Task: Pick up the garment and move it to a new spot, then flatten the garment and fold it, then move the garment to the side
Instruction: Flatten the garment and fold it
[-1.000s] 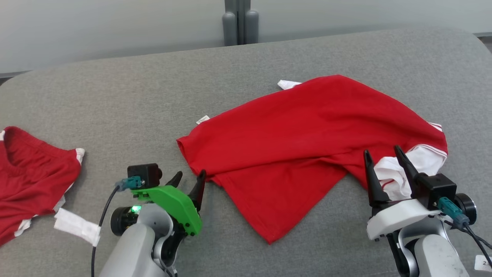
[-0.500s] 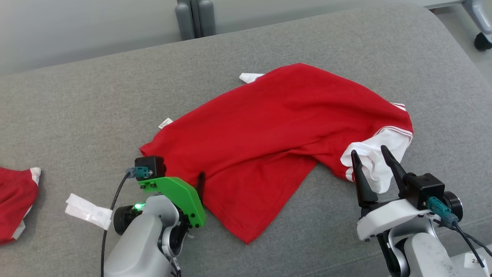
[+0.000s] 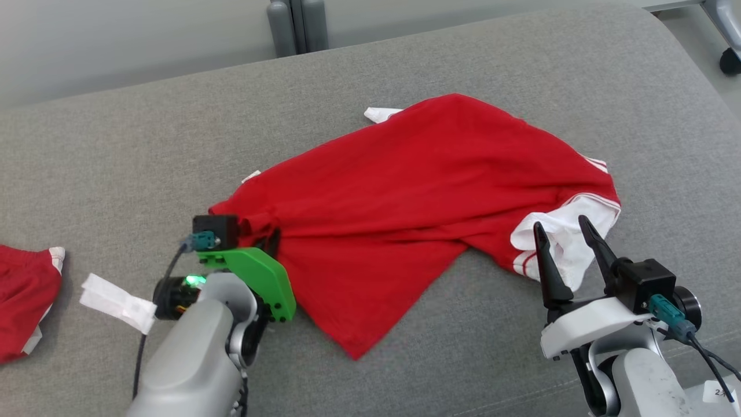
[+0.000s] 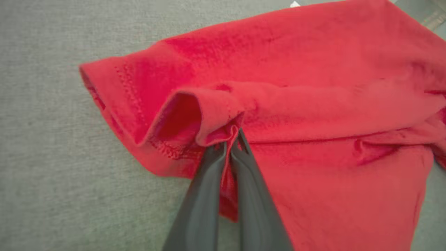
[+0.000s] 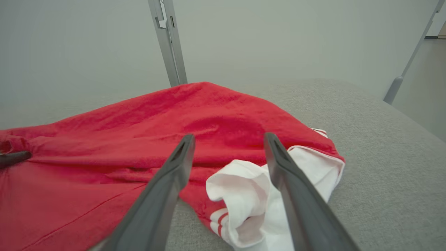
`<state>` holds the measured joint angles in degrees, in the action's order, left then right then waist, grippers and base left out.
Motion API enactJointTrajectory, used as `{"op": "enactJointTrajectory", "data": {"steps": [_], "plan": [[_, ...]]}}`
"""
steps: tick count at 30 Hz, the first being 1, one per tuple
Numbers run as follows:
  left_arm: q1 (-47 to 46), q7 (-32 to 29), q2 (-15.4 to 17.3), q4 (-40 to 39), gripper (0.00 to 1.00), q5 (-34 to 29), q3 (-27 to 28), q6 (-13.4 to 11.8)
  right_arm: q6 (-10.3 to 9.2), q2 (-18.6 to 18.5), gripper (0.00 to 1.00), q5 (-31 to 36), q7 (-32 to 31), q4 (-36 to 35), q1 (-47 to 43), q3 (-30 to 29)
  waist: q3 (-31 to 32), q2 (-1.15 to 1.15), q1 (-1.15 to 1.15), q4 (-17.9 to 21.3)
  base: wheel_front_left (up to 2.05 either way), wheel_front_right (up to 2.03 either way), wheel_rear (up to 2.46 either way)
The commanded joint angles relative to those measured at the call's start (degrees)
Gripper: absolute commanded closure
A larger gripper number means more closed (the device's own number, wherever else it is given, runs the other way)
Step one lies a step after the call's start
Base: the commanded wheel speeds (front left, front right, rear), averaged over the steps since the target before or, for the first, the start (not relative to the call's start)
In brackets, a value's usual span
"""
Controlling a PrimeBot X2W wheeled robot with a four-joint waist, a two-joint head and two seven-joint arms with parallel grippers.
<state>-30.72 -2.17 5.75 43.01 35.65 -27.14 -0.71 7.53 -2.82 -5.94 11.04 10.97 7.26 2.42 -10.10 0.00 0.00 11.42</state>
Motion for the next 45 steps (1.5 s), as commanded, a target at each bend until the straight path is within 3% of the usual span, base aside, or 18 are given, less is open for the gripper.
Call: {"op": "enactJointTrajectory", "data": {"steps": [1,12,18,19,20,25,31,45], "plan": [[-1.7,0.7,1.4,0.0,1.00,-0.5,0.7,-0.6,-0.08,-0.1,0.00,-0.2,0.3,-0.2,0.5,-0.1,-0.5,0.00,0.00,-0.5,0.00,0.00,0.00],[-14.6,1.9,9.4,2.3,1.00,-4.6,1.1,-0.3,-0.08,-0.1,0.00,-0.8,0.7,-0.5,2.6,1.3,-4.8,0.00,0.00,0.5,0.00,0.00,0.00],[-19.3,2.5,10.8,5.2,0.96,-5.0,1.6,-0.4,-0.08,-0.1,0.00,-1.0,1.3,0.0,3.2,1.4,-6.1,0.00,0.00,1.3,0.00,0.00,0.00],[-19.6,2.9,10.6,5.6,0.35,-4.6,1.9,-0.3,-0.08,-0.1,0.00,-1.0,1.3,0.1,3.3,1.3,-6.2,0.00,0.00,1.3,0.00,0.00,0.00],[-19.6,3.1,10.5,6.0,0.00,-4.5,1.9,-0.2,-0.08,-0.1,0.00,-1.0,1.3,0.2,3.4,1.2,-6.3,0.00,0.00,1.2,0.00,0.00,0.00],[-16.3,9.1,8.4,6.3,0.00,-2.5,3.2,0.3,-0.08,-0.1,0.00,-0.1,1.2,0.2,3.2,-0.2,-5.3,0.00,0.00,-1.0,0.00,0.00,0.00],[-10.0,16.6,5.6,1.7,0.00,-0.1,5.3,3.0,-0.08,-0.1,0.00,1.3,0.3,-0.8,2.2,-1.4,-2.9,0.00,0.00,-4.5,0.00,0.00,0.00],[14.3,17.3,3.1,-22.6,0.00,-10.2,13.2,4.1,-0.08,-0.1,0.00,1.9,-2.0,-1.5,-1.2,-1.8,4.4,0.00,0.00,-8.7,0.00,0.00,0.00]]}}
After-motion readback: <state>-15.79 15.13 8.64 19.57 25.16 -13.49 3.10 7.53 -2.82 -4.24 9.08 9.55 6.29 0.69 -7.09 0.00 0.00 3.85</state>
